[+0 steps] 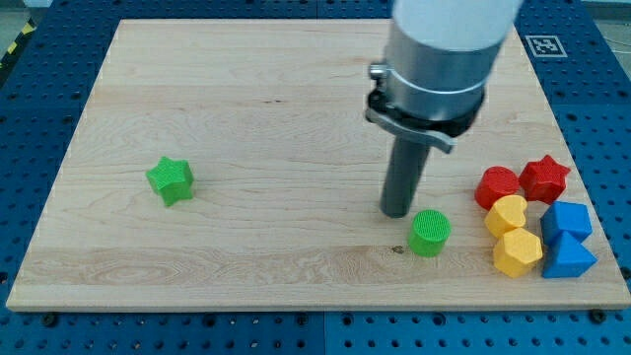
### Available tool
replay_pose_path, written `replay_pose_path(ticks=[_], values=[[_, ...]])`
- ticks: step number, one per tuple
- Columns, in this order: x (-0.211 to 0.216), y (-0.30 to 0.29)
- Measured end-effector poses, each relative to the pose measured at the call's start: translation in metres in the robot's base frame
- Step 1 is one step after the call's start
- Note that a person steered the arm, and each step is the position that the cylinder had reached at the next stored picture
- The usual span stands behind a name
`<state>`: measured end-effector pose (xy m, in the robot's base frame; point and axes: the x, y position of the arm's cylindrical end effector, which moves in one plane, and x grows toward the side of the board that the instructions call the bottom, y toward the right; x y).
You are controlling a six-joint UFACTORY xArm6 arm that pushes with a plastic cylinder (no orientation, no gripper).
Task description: Move the green circle to the left of the hexagon
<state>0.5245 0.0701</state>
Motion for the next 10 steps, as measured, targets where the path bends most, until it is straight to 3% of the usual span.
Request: replay_pose_path(ticks=[1,4,6,8,10], values=[[0.006,-0.036],[0.045,-0.041],[0.047,-0.038],[0.02,-0.007],[0.025,0.027]])
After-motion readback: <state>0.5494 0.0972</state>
